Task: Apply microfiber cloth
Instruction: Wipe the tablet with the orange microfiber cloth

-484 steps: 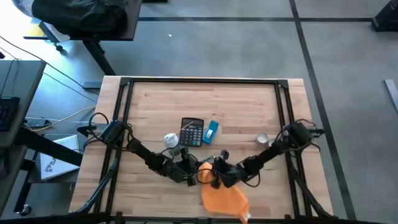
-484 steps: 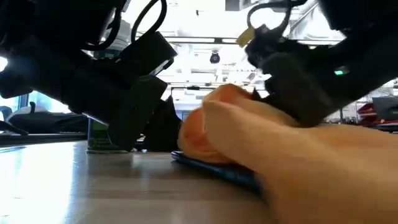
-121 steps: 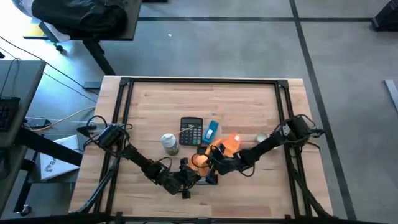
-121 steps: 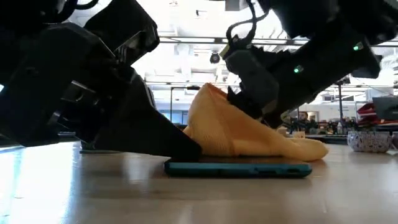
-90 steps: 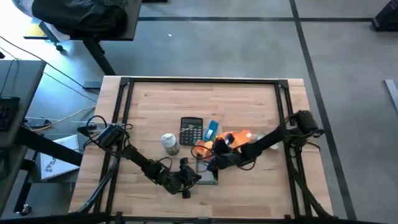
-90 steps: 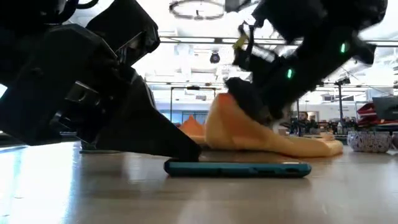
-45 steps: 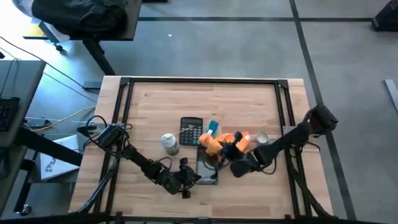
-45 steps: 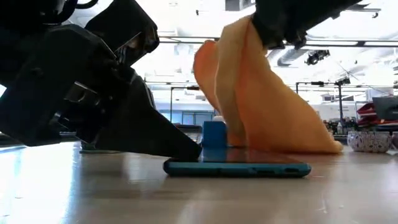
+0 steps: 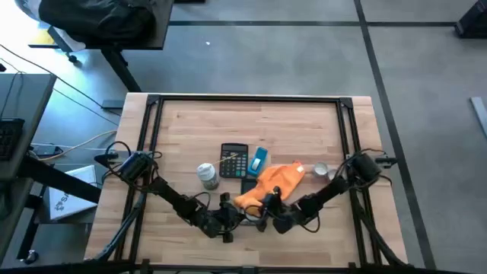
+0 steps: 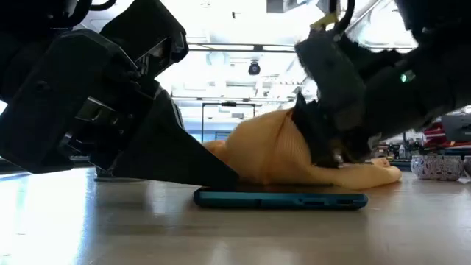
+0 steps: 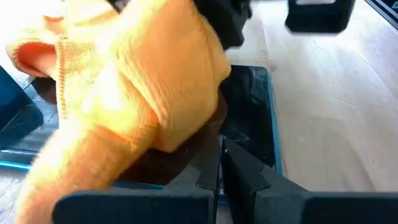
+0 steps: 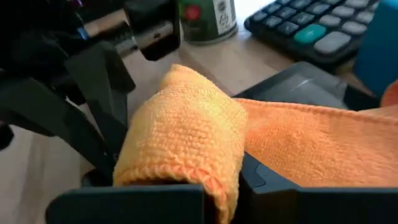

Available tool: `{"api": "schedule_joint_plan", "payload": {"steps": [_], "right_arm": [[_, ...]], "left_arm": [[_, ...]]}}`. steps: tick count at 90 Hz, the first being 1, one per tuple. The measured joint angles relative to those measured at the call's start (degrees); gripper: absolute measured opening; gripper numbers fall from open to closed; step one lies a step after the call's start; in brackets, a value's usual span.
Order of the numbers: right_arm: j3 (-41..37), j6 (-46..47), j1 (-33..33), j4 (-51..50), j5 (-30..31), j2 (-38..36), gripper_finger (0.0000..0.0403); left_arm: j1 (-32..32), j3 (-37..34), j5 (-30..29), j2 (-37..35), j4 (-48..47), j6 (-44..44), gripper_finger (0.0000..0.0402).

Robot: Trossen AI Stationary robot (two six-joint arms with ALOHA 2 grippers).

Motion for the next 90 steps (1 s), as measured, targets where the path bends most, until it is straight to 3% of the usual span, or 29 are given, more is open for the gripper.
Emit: {"api": "schedule_joint_plan", "payload": {"steps": [18, 44, 55, 73, 90], "right_arm": [[0.11, -4.48, -5.82, -0.51, -3.8, 0.02, 0.0], [0.04, -4.63, -11.52, -0.68, -0.74, 0.09, 0.0], [0.04, -5.55, -10.98, -0.14, -5.23, 0.09, 0.0], [0.15, -13.48, -8.7, 2.08, -19.2, -0.06, 0.0], [0.11, -17.77, -9.65, 3.0, -18.89, 0.03, 0.0]], "left_arm": [[0.0, 0.0, 0.02, 0.02, 0.0, 0.07, 0.0], [0.0, 0.0, 0.02, 0.02, -0.08, 0.63, 0.0], [0.0, 0.0, 0.02, 0.02, -0.14, 0.61, 0.0], [0.0, 0.0, 0.02, 0.02, -0.06, 0.59, 0.0], [-0.09, 0.0, 0.12, 0.02, -0.04, 0.55, 0.0]]}}
